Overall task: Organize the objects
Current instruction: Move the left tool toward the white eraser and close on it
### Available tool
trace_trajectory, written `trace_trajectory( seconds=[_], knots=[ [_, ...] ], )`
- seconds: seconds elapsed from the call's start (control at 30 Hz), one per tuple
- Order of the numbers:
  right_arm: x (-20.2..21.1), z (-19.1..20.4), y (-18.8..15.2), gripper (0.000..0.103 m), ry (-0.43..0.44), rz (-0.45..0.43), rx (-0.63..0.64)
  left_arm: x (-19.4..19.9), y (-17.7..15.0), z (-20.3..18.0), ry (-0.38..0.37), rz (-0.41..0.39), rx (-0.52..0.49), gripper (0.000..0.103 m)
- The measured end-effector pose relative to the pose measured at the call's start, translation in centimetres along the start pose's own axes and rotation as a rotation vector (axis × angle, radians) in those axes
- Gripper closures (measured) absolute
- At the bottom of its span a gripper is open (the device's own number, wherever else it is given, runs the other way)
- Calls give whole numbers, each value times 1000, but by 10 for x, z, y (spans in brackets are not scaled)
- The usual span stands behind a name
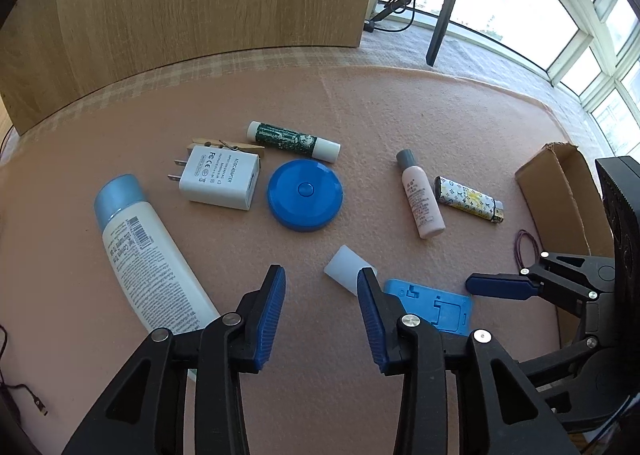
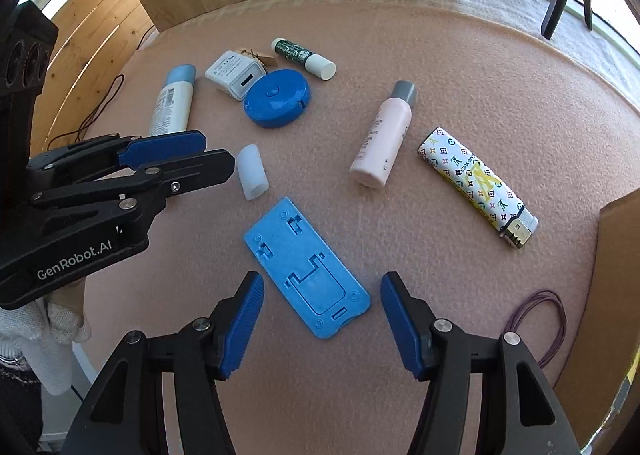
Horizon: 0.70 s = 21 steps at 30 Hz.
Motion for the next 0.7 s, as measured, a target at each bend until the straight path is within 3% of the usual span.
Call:
trace_trajectory(
  seconds=[0.17, 0.27, 0.5, 0.7],
  knots=[
    [-4, 12, -2, 45, -104, -43, 60, -10, 0, -4, -4, 23, -17, 63],
    [-4, 11, -2, 46, -122, -59, 48, -16, -1, -10, -12, 33, -28, 63],
    [0, -1, -8, 63, -165, -51, 42, -22, -1, -27, -25, 34, -78, 63],
    [4, -20, -17, 67, -172, -34, -23, -28, -1, -30, -10, 39, -91, 63]
  ],
)
Point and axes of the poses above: each gripper's, at about its wrist camera, not at the fingertips, and x roughly against the way its jaws point, z to its left, y to its top, the point moved 6 cm from there along -x, roughly the way its jaws point, and after that the axes turned 8 degrees about -y, right-handed, at the moved point
